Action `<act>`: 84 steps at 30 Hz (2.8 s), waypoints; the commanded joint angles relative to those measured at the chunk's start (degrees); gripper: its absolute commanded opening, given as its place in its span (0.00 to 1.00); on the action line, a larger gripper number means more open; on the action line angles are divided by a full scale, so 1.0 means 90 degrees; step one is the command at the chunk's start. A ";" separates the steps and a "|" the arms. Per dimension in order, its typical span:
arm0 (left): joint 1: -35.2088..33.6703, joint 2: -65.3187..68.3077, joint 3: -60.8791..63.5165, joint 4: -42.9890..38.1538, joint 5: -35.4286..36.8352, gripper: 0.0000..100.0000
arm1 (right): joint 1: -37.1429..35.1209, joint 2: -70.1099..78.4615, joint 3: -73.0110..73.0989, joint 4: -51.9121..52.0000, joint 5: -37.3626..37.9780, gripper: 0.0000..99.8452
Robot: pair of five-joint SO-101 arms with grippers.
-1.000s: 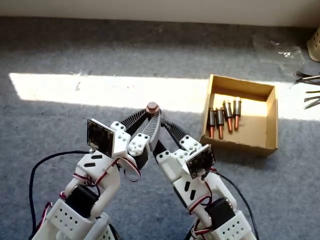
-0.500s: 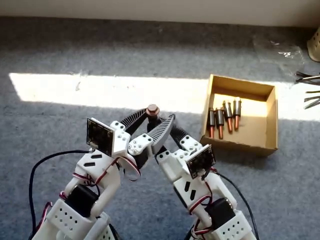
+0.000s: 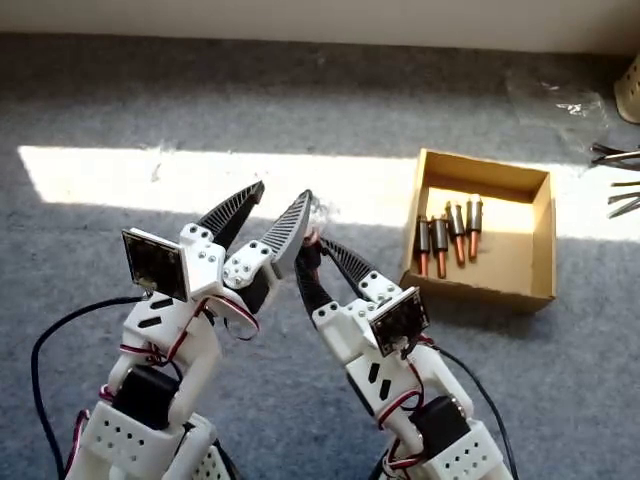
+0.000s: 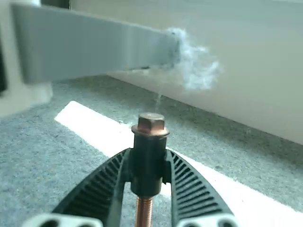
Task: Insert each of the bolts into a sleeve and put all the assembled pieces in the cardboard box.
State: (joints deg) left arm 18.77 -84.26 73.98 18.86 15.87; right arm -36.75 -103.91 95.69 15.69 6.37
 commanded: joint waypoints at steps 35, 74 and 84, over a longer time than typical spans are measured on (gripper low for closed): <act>-0.2085 -0.0044 0.0181 0.3448 -0.1524 0.00 | 0.2046 0.0288 -0.2232 0.3453 0.0059 0.03; -0.3033 -0.0083 0.0913 0.3761 -0.1543 0.00 | 0.5368 1.1140 -0.9646 0.4899 0.0557 0.03; -0.3033 -0.0083 0.0913 0.3761 -0.1543 0.00 | 0.5563 1.2908 -1.0613 0.4899 0.0576 0.03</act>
State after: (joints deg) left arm -8.40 -84.44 82.42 52.35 2.15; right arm 12.84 11.60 4.35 59.47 10.68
